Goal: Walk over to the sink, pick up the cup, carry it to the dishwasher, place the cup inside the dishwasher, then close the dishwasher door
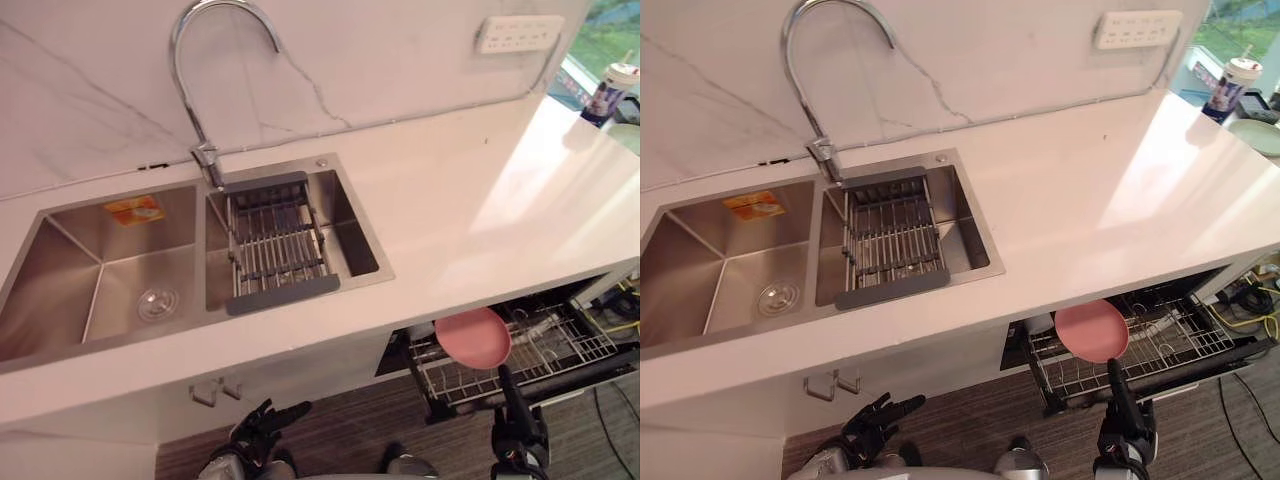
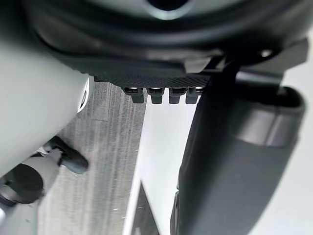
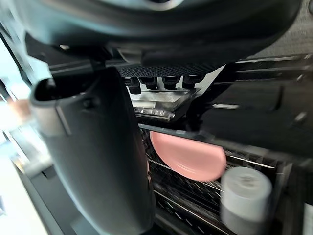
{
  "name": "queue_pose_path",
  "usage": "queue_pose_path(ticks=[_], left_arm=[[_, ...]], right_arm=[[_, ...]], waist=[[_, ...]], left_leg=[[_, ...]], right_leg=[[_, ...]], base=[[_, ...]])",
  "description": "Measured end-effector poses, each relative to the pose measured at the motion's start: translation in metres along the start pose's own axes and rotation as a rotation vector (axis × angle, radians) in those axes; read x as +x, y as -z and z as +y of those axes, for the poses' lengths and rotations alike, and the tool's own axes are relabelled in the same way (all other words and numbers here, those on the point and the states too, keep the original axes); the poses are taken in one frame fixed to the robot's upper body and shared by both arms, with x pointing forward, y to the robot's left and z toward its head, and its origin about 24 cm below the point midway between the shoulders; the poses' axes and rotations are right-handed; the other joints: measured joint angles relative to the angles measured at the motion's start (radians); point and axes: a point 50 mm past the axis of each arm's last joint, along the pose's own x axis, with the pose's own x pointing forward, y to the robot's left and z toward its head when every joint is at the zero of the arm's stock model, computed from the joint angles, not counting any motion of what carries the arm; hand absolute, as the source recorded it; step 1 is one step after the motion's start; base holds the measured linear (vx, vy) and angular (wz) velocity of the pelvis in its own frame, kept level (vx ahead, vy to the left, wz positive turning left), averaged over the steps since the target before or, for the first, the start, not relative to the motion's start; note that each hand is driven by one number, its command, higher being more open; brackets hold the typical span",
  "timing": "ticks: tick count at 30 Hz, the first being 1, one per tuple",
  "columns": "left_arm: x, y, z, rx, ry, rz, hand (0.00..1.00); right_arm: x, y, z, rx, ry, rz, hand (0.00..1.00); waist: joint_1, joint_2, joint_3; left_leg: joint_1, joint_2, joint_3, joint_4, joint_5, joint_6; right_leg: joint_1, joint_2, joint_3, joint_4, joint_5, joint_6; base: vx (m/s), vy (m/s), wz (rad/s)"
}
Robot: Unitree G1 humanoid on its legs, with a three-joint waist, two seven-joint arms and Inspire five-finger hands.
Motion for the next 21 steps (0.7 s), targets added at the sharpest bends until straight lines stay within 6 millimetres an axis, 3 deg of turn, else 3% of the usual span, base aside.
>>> queue_pose_path(ticks=[4,8,12,17,21], left_arm=[[-0.002,-0.001,0.004,-0.024,0.0,-0.023,1.0],[-0.003,-0.003,0.007,-0.007,-0.007,-0.049,1.0],[-0.009,0.011,0.023,-0.032,-0.054,-0.013,1.0],[-0.023,0.042,0.046,-0.056,-0.127,0.073,1.0],[-0.023,0.041,0.045,-0.059,-0.125,0.048,1.0]], right_arm=[[0.012,0.001,0.018,-0.003,-0.062,0.043,1.0],[0.02,0.006,0.036,0.099,-0.101,0.068,1.0],[0.024,0.012,0.061,0.174,-0.198,0.086,1.0],[0.018,0.026,0.068,0.242,-0.279,0.117,1.0],[0.017,0.027,0.068,0.193,-0.297,0.136,1.0]], waist=[[0.011,0.002,0.0],[0.05,0.009,0.001],[0.053,0.028,0.0],[0.052,0.037,0.001],[0.054,0.04,0.0]], left_leg=[[-0.018,0.001,-0.026,0.015,0.003,0.004],[-0.033,0.002,-0.044,0.022,0.011,0.006],[-0.035,0.002,-0.046,0.022,0.012,0.006],[-0.04,0.005,-0.044,0.022,0.014,0.004],[-0.043,0.012,-0.039,0.017,0.01,-0.001]], right_leg=[[0.004,0.007,-0.022,0.0,-0.001,-0.002],[0.004,0.009,-0.041,0.0,-0.004,-0.005],[0.003,0.009,-0.044,0.0,-0.006,-0.005],[-0.002,0.012,-0.042,0.0,-0.007,-0.006],[-0.008,0.017,-0.033,-0.004,-0.007,-0.013]], base=[[0.01,0.006,0.21],[0.04,0.015,0.12],[0.05,0.027,0.03],[0.03,0.022,-0.01],[-0.01,0.034,-0.03]])
